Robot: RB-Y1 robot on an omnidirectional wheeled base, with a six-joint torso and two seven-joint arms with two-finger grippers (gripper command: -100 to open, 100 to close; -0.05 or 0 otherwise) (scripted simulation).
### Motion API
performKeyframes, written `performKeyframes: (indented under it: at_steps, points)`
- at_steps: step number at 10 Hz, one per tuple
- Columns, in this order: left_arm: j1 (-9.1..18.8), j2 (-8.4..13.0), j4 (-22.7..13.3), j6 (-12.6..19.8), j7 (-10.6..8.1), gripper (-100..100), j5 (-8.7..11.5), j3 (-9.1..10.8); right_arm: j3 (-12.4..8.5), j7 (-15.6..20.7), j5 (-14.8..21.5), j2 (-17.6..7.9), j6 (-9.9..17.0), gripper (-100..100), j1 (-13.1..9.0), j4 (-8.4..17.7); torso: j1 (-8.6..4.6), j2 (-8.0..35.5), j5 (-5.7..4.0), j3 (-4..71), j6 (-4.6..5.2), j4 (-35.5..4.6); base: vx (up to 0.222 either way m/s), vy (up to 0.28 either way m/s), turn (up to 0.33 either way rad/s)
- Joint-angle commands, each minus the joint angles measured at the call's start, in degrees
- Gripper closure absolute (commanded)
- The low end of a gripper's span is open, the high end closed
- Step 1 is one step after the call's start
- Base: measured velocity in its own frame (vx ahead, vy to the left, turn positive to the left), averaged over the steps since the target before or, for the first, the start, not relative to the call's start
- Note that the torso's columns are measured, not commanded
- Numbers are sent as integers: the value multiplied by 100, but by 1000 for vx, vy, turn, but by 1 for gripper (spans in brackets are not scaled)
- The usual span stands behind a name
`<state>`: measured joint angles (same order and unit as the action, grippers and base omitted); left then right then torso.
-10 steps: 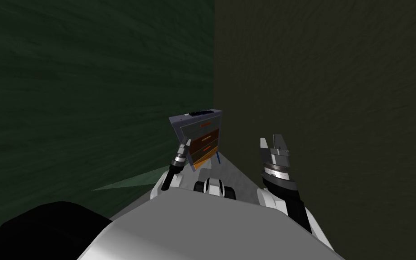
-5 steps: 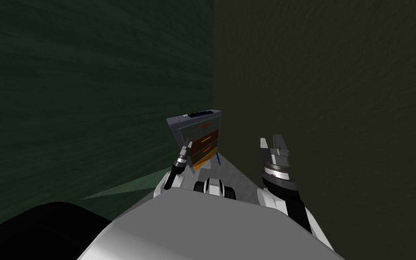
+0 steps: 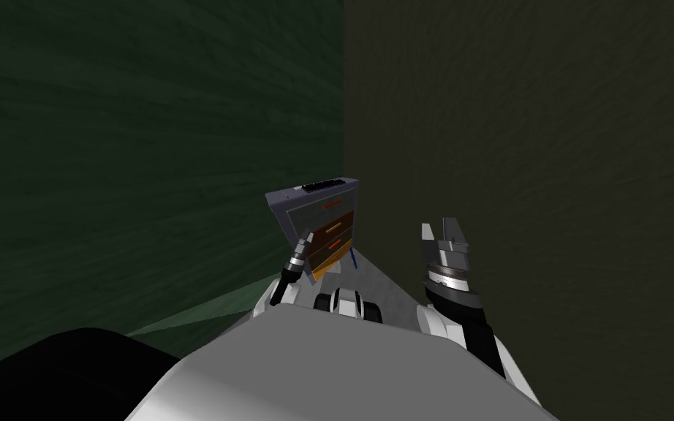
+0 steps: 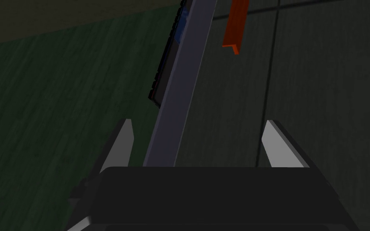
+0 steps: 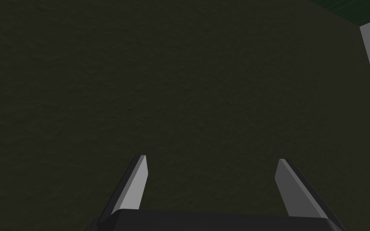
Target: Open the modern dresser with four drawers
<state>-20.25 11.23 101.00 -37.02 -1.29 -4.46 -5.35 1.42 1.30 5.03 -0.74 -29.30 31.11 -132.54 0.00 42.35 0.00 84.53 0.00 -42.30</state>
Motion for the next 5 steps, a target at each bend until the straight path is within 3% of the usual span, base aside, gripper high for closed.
performKeyframes:
  at_steps: [1,5]
  points:
    - [155,0,-457,-140,-19,-100,20,-46,0,0,0,0,0,0,0,0,-2,-5,-1,2,1,1,68,37,-102]
    - [298,-25,-1107,-279,-36,-100,38,-93,0,0,0,0,0,0,0,0,5,-14,1,8,1,4,65,41,-43]
